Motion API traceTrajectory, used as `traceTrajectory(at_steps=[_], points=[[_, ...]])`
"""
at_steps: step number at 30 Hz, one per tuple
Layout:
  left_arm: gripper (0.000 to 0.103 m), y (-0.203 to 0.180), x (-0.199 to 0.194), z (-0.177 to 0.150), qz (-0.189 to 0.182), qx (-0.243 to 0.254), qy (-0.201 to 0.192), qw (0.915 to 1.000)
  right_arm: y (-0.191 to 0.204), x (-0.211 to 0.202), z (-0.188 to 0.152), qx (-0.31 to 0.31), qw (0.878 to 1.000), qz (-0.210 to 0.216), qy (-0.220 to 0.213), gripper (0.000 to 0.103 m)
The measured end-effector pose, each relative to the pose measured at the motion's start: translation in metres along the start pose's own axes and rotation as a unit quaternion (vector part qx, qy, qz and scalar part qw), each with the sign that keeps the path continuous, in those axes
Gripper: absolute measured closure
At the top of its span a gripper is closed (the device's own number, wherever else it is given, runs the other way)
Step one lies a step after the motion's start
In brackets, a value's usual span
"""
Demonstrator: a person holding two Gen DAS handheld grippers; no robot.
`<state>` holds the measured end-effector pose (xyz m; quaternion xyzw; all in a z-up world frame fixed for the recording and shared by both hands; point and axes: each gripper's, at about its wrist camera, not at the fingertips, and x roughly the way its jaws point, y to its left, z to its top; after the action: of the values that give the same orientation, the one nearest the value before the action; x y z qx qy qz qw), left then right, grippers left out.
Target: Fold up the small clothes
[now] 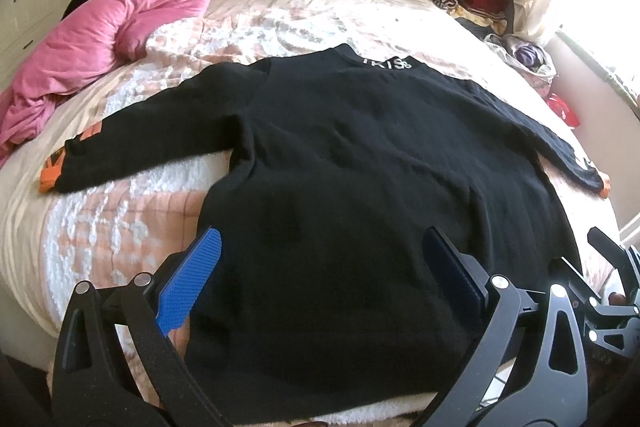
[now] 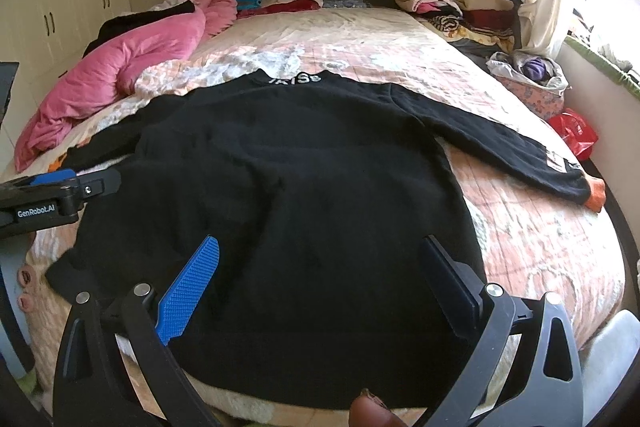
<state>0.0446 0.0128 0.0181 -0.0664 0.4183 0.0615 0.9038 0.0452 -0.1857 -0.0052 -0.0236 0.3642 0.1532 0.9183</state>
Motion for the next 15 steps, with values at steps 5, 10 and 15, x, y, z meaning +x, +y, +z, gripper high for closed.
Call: traceTrajectory(at_steps=[5, 10, 15], points=[[0.008, 0.000, 0.006, 0.013, 0.005, -0.005, 0.002, 1.0000, -0.003, 0.013, 0.016, 0.015, 1.000, 0.004, 0.011, 0.004], [0.008, 0.001, 0.011, 0.030, 0.011, -0.006, -0.004, 0.9999, -0.010, 0.022, 0.032, 0.031, 0.999, 0.006, 0.012, 0.004], [0.008, 0.003, 0.014, 0.044, 0.011, -0.016, -0.003, 0.9998, -0.019, 0.024, 0.051, 0.052, 0.999, 0.009, -0.005, 0.004]])
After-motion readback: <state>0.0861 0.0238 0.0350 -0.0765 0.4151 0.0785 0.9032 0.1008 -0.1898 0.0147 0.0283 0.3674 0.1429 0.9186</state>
